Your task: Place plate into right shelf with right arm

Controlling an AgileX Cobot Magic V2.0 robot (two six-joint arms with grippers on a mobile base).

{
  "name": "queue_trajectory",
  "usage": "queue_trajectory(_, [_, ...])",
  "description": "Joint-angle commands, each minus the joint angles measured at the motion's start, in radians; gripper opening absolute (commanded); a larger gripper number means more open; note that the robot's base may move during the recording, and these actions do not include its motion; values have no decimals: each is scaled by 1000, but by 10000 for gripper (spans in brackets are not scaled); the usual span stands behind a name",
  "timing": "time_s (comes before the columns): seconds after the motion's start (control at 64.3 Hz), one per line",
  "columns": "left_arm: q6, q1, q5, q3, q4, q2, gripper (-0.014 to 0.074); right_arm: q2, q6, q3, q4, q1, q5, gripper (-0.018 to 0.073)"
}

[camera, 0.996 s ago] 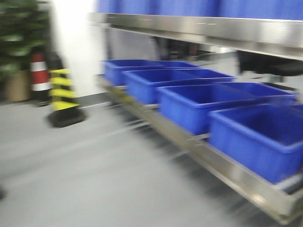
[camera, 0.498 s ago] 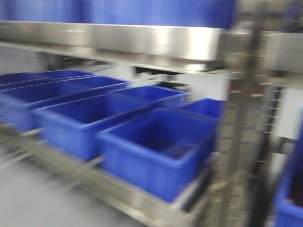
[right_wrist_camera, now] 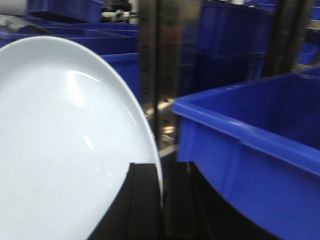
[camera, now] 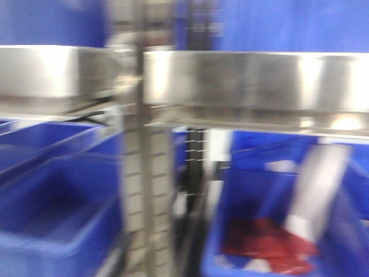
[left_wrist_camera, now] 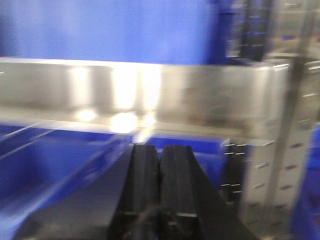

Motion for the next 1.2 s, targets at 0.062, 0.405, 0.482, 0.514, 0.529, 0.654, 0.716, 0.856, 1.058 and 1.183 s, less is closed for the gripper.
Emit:
queue_trajectory(0.062, [-2, -5, -89, 10, -2, -11, -47, 2, -2, -29, -21, 1, -92, 64])
queue_trajectory(0.405, [-2, -5, -89, 10, -2, -11, -47, 2, -2, -29, -21, 1, -92, 64])
queue_trajectory(0.482, [-2, -5, -89, 10, -2, -11, -47, 2, -2, -29, -21, 1, -92, 64])
queue_trajectory(0.514, [-2, -5, -89, 10, -2, -11, -47, 2, -2, -29, -21, 1, -92, 64])
queue_trajectory(0.529, [-2, -5, -89, 10, -2, -11, -47, 2, -2, -29, -21, 1, -92, 64])
queue_trajectory(0.654, [-2, -5, -89, 10, -2, -11, -47, 2, -2, -29, -21, 1, -92, 64])
queue_trajectory(0.716, [-2, -5, -89, 10, -2, -11, -47, 2, -2, -29, -21, 1, -92, 64])
queue_trajectory(0.856, [-2, -5, -89, 10, -2, -11, -47, 2, -2, -29, -21, 1, -92, 64])
queue_trajectory(1.058, [-2, -5, -89, 10, -2, -11, -47, 2, -2, -29, -21, 1, -92, 64])
queue_trajectory(1.183, [-2, -5, -89, 10, -2, -11, -47, 2, -2, -29, -21, 1, -92, 64])
